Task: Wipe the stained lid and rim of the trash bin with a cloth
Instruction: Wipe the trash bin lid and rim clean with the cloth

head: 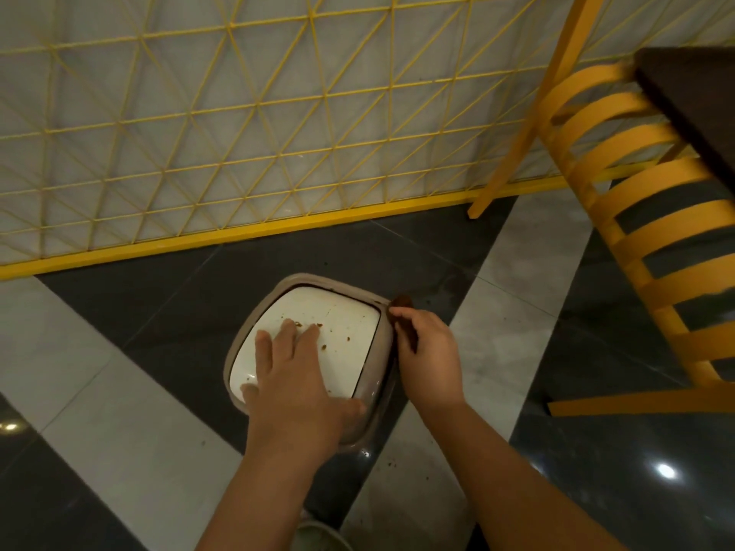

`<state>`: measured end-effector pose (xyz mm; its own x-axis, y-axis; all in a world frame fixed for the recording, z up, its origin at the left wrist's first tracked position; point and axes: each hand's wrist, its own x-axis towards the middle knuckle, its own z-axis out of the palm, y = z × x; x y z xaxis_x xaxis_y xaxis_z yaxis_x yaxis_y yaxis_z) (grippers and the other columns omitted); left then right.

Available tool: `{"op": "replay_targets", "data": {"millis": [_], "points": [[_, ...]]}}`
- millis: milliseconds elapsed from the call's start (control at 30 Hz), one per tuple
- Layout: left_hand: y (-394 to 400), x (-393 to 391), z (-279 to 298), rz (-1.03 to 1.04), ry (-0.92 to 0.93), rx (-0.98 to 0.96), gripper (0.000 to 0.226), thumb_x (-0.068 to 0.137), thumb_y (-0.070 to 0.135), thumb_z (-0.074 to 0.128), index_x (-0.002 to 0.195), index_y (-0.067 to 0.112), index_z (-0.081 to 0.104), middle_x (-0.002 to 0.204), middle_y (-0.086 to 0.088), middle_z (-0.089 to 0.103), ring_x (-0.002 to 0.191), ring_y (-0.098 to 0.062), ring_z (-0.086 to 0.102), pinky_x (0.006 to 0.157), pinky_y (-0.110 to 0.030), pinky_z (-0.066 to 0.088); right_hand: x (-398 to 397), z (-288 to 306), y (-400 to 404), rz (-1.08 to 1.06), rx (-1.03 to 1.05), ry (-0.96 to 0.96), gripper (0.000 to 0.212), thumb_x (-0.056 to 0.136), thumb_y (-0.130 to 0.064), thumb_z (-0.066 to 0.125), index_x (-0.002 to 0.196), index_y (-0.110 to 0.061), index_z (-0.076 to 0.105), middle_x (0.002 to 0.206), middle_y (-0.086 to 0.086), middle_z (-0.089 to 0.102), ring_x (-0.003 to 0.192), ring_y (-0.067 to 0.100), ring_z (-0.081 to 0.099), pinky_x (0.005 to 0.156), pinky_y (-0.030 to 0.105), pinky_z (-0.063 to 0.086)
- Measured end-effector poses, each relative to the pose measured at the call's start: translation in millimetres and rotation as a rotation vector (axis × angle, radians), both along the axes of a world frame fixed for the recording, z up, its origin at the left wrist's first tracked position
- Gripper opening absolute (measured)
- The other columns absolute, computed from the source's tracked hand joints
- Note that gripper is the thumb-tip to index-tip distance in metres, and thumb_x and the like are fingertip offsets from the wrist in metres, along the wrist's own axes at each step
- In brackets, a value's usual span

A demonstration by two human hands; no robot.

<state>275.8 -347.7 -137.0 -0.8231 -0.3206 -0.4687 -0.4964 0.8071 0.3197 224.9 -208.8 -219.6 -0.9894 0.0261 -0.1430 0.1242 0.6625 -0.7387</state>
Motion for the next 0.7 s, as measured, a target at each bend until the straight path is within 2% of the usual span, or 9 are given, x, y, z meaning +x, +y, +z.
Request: {"op": "replay_targets", "data": {"millis": [133, 267, 367, 467, 567, 633, 700], "points": [[-20.5, 3.2, 3.6, -0.08, -0.023, 0.021, 0.107, 0.067, 0.039, 0.08, 0.148, 0.035, 0.01, 0.157, 0.014, -0.006, 0.144, -0.015, -0.018, 0.117, -0.053, 0.007, 3.7, -1.2, 11.7, 0.077, 0.131, -0.067, 0.031, 0.093, -0.015, 0.054, 0.122, -0.026, 0.061, 0.125, -0.002, 0.059, 0.115, 0.014, 0.05, 0.096, 0.021, 0.037], [-35.5, 15.5, 11.3, -0.201, -0.065, -0.169, 0.096, 0.077, 0.044, 0.07, 0.147, 0.042, 0.004, 0.157, 0.01, -0.015, 0.144, -0.018, -0.021, 0.116, -0.054, -0.006, 40.8, -6.1, 12.2, 0.149, 0.124, -0.053, 0.031, 0.091, -0.015, 0.059, 0.119, -0.026, 0.063, 0.12, -0.002, 0.062, 0.109, 0.013, 0.054, 0.094, 0.016, 0.036], [-36.5, 24.9, 13.5, -0.135, -0.088, -0.159, 0.107, 0.072, 0.053, 0.071, 0.147, 0.039, -0.003, 0.156, 0.007, -0.021, 0.144, -0.021, -0.019, 0.116, -0.056, 0.001, 59.9, -5.1, 10.8, 0.134, 0.106, -0.077, 0.032, 0.09, -0.018, 0.06, 0.12, -0.028, 0.063, 0.122, -0.004, 0.061, 0.11, 0.01, 0.054, 0.101, 0.02, 0.04], [-32.6, 26.8, 10.7, -0.054, -0.053, -0.075, 0.111, 0.068, 0.054, 0.074, 0.148, 0.036, -0.001, 0.156, 0.009, -0.02, 0.145, -0.02, -0.018, 0.116, -0.053, 0.011, 73.3, 10.1, 0.9, 0.035, -0.071, -0.106, 0.041, 0.09, -0.02, 0.06, 0.128, -0.035, 0.054, 0.127, -0.011, 0.056, 0.116, 0.005, 0.05, 0.103, 0.03, 0.043], [-28.0, 23.2, 8.7, 0.033, 0.015, -0.028, 0.101, 0.073, 0.04, 0.076, 0.149, 0.034, 0.011, 0.158, 0.009, -0.011, 0.145, -0.02, -0.016, 0.116, -0.047, 0.014, 91.1, 34.4, -23.2, 0.14, -0.184, -0.085, 0.046, 0.09, -0.027, 0.059, 0.133, -0.039, 0.046, 0.135, -0.017, 0.048, 0.124, 0.0, 0.042, 0.108, 0.025, 0.036], [-26.8, 21.1, 7.8, 0.045, 0.026, -0.021, 0.098, 0.073, 0.04, 0.076, 0.148, 0.033, 0.013, 0.158, 0.008, -0.008, 0.145, -0.021, -0.015, 0.116, -0.046, 0.014, 90.7, 39.1, -32.0, 0.214, -0.186, -0.029, 0.046, 0.09, -0.026, 0.059, 0.133, -0.036, 0.048, 0.134, -0.016, 0.049, 0.125, 0.0, 0.04, 0.109, 0.023, 0.033], [-26.6, 19.6, 7.7, 0.055, 0.019, -0.014, 0.099, 0.073, 0.039, 0.076, 0.148, 0.033, 0.013, 0.158, 0.008, -0.008, 0.145, -0.02, -0.015, 0.116, -0.045, 0.013, 74.1, 29.9, -30.5, 0.202, -0.143, -0.004, 0.042, 0.091, -0.024, 0.059, 0.13, -0.034, 0.051, 0.13, -0.014, 0.053, 0.122, 0.002, 0.043, 0.107, 0.024, 0.035]]}}
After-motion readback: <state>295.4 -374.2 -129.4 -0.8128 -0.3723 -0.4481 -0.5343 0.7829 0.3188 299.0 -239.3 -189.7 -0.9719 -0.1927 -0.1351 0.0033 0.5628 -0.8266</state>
